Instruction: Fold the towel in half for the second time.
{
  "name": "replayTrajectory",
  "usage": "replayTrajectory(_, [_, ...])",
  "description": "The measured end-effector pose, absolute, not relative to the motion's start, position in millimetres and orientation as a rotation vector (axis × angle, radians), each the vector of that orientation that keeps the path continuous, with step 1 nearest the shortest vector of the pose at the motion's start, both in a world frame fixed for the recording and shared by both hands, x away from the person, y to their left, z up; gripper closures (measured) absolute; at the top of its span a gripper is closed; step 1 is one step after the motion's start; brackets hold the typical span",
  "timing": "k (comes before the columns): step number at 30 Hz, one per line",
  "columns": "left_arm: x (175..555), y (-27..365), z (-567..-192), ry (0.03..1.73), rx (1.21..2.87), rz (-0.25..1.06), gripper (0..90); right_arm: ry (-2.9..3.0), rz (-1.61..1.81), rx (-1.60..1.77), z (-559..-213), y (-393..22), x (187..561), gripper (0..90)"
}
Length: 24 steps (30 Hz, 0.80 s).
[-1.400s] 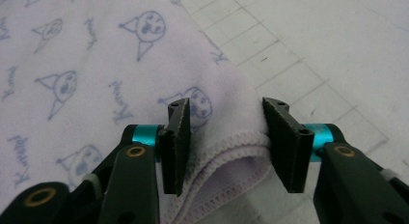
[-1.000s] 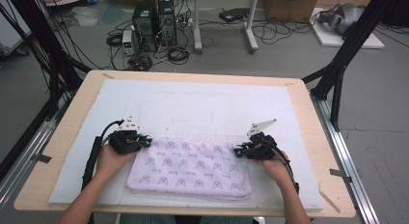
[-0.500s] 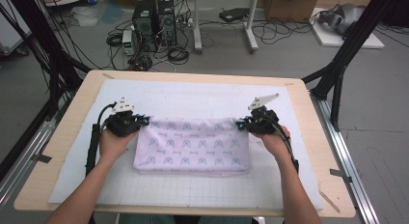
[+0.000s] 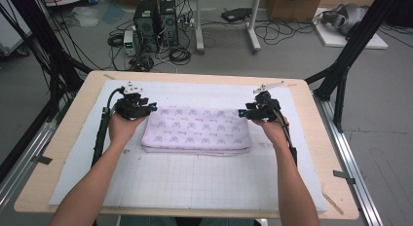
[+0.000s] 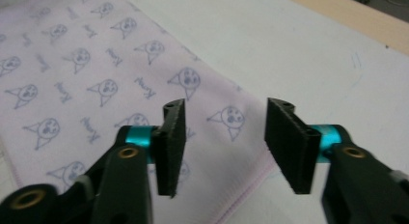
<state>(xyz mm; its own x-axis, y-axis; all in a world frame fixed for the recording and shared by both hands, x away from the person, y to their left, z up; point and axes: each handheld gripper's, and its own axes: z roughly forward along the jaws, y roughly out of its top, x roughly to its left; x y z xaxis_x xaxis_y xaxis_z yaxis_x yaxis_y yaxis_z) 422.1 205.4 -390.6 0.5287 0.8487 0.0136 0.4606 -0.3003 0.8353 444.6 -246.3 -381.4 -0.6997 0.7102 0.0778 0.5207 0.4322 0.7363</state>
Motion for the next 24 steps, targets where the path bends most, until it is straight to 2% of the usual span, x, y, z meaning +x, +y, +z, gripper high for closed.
replayTrajectory(4, [403.5, 214.4, -396.4, 1.051, 1.958, 0.548, 57.4, 2.461, 1.16, 1.074, -385.9, -243.2, 431.4, 47.9])
replayTrajectory(6, [393.3, 217.5, -399.6, 1.018, 1.968, 0.5, 60.1, 2.48, 1.159, 1.048, -386.6, -239.1, 422.8, 50.6])
replayTrajectory(7, [386.2, 217.9, -402.9, 0.994, 1.998, 0.486, 63.2, 2.485, 1.164, 1.04, -387.6, -237.3, 417.7, 54.0])
replayTrajectory(9, [377.2, 219.2, -408.1, 0.942, 2.026, 0.427, 77.9, 2.518, 1.162, 1.024, -392.1, -233.8, 408.4, 64.8])
replayTrajectory(10, [370.7, 217.5, -411.7, 0.909, 2.058, 0.408, 85.9, 2.545, 1.156, 1.016, -395.8, -232.0, 403.7, 73.7])
replayTrajectory(11, [367.8, 215.9, -413.4, 0.898, 2.082, 0.39, 88.8, 2.582, 1.142, 1.002, -401.2, -229.8, 398.5, 78.7])
replayTrajectory(13, [359.4, 212.4, -418.2, 0.863, 2.103, 0.373, 89.1, 2.617, 1.093, 1.003, -409.5, -226.9, 391.4, 82.0])
replayTrajectory(17, [353.3, 210.5, -429.7, 0.859, 2.183, 0.366, 84.6, 2.645, 1.014, 1.034, -425.3, -227.3, 378.3, 81.4])
replayTrajectory(24, [347.9, 218.4, -436.9, 0.885, 2.155, 0.364, 77.5, 2.579, 1.082, 1.04, -434.0, -238.4, 359.9, 79.7])
